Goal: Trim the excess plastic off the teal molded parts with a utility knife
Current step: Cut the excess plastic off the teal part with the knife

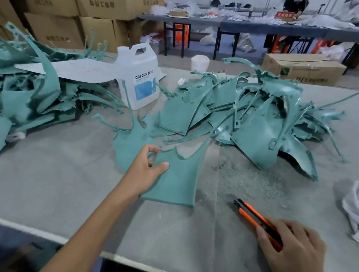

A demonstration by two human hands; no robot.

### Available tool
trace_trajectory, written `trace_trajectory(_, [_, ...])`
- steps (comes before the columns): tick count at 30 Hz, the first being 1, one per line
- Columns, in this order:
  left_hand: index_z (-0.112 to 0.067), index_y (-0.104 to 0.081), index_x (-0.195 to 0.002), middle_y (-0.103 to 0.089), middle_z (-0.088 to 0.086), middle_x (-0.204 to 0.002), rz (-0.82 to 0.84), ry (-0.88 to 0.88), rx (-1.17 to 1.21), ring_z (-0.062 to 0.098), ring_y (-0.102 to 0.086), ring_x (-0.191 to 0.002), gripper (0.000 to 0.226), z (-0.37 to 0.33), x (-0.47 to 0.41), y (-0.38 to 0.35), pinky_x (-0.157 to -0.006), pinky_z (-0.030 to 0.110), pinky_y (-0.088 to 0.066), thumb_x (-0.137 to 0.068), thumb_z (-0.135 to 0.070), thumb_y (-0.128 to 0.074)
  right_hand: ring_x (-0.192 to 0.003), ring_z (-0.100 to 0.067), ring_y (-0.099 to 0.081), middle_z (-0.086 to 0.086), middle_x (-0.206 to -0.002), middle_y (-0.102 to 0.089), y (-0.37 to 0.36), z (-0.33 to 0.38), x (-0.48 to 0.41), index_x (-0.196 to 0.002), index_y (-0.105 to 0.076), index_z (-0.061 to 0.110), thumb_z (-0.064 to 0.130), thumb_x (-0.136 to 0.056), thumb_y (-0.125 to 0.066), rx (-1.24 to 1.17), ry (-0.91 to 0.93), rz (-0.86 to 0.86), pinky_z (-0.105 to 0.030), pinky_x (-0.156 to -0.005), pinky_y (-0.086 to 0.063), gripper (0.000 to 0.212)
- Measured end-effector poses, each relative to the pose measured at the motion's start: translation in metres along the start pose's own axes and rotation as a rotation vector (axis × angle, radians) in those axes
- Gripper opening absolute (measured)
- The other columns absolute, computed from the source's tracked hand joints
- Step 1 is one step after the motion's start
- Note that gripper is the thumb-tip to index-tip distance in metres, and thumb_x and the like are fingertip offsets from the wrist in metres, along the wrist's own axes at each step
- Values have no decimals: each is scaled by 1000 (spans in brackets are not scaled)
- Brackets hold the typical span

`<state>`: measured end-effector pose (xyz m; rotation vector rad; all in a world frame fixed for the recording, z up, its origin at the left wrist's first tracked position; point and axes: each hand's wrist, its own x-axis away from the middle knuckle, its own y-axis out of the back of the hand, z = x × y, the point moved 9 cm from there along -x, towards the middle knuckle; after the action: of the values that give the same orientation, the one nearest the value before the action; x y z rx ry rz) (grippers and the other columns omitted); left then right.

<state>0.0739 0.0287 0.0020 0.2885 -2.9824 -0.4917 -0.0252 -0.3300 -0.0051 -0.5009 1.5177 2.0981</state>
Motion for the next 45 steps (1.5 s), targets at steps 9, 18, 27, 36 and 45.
trace_trajectory(9, [-36, -52, -88, -52, -17, -86, -89, -129, -575, 10, -51, -85, 35, 32, 33, -3, -71, 23, -40, -72, -61, -70, -89, -39, -69, -13, -100, -72, 5, -3, 4, -111, -75, 19, 16, -71, -89, -174, -155, 103, -44, -77, -53, 42])
trace_trajectory(18, [-43, -51, -100, -44, -21, -89, -89, -228, -695, 10, -40, -88, 54, 39, 52, -34, -78, 30, -29, -70, -87, -44, -81, -21, -68, 10, -96, -64, 1, 65, 1, -117, -70, 31, 38, -81, -73, -362, 1, 273, -29, -71, -46, 37])
trace_trajectory(27, [-43, -48, -91, -43, -24, -83, -124, -271, -685, 7, -37, -82, 46, 40, 53, -34, -74, 29, -24, -74, -86, -43, -86, -14, -62, 7, -108, -68, -23, 94, 0, -132, -64, 28, 20, -90, -71, -348, 156, 463, -29, -64, -43, 44])
trace_trajectory(36, [-40, -48, -87, -46, -21, -80, -126, -279, -661, 2, -38, -80, 47, 38, 53, -35, -73, 30, -25, -75, -85, -44, -84, -25, -67, 5, -106, -67, -18, 94, 1, -134, -63, 29, 30, -95, -61, -354, 171, 456, -36, -63, -50, 39])
trace_trajectory(45, [-40, -47, -85, -46, -22, -79, -137, -278, -645, 1, -38, -81, 45, 39, 54, -34, -74, 29, -26, -76, -84, -45, -87, -17, -60, 16, -99, -62, -12, 99, 2, -132, -62, 35, 32, -91, -64, -365, 194, 453, -32, -61, -47, 41])
